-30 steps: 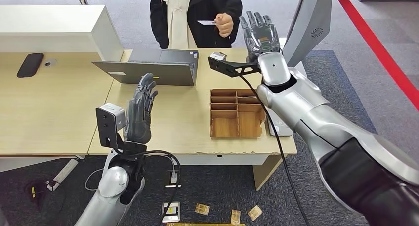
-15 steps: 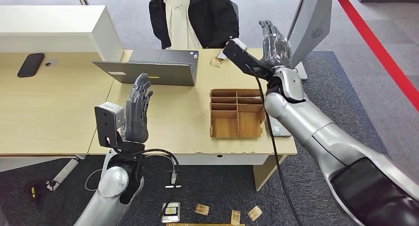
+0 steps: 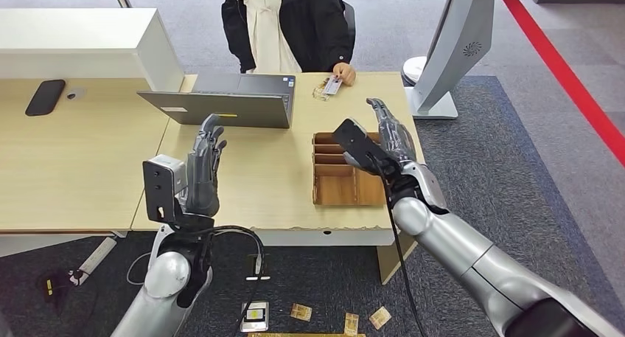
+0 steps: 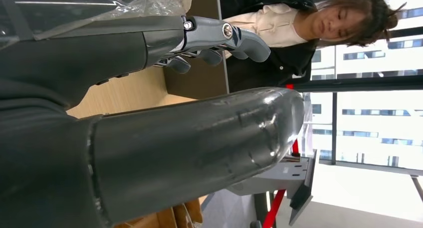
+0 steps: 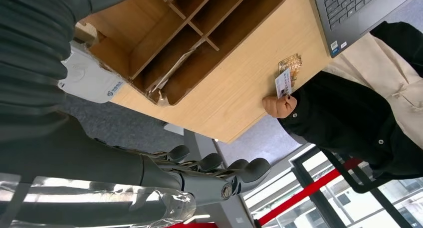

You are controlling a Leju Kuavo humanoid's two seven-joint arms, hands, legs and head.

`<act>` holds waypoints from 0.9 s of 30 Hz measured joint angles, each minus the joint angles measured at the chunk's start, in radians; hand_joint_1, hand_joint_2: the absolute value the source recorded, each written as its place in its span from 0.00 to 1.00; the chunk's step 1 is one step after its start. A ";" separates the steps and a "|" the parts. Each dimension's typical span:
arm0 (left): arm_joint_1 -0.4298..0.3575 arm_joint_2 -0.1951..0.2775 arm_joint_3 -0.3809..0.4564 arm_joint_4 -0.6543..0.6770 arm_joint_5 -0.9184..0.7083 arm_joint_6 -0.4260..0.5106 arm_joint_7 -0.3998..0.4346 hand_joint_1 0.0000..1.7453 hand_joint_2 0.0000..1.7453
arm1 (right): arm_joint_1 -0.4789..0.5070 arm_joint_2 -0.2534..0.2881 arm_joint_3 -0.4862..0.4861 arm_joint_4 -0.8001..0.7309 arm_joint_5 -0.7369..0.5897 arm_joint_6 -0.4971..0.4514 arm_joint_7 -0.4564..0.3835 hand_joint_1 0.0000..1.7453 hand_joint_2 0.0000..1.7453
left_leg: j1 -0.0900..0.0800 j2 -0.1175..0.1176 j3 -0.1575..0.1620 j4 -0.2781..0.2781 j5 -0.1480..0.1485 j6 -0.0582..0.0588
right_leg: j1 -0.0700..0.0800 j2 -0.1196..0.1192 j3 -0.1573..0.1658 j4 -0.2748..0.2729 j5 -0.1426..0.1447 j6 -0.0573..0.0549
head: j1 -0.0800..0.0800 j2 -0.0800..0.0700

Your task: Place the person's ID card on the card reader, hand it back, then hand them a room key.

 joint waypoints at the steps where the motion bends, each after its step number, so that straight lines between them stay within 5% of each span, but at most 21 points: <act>1: 0.001 0.000 0.000 -0.002 0.000 0.000 0.000 0.00 0.00 | 0.005 -0.003 0.000 -0.010 -0.002 0.001 0.000 0.00 1.00 | 0.000 0.000 0.000 0.000 0.000 0.000 | 0.000 0.000 0.000 0.000 0.000 0.000 | 0.000 0.000; 13: 0.006 0.005 0.003 -0.020 -0.017 -0.025 0.021 0.00 0.00 | 0.055 -0.003 0.017 -0.055 0.037 0.022 -0.008 0.00 1.00 | 0.000 0.000 0.000 0.000 0.000 0.000 | 0.000 0.000 0.000 0.000 0.000 0.000 | 0.000 0.000; 27: -0.015 0.006 -0.002 -0.037 0.023 -0.018 0.043 0.00 0.00 | 0.031 0.062 0.089 0.068 0.415 0.017 0.024 0.00 1.00 | 0.000 0.000 -0.001 0.000 0.000 0.000 | 0.000 0.000 0.000 0.000 0.000 0.000 | 0.000 0.000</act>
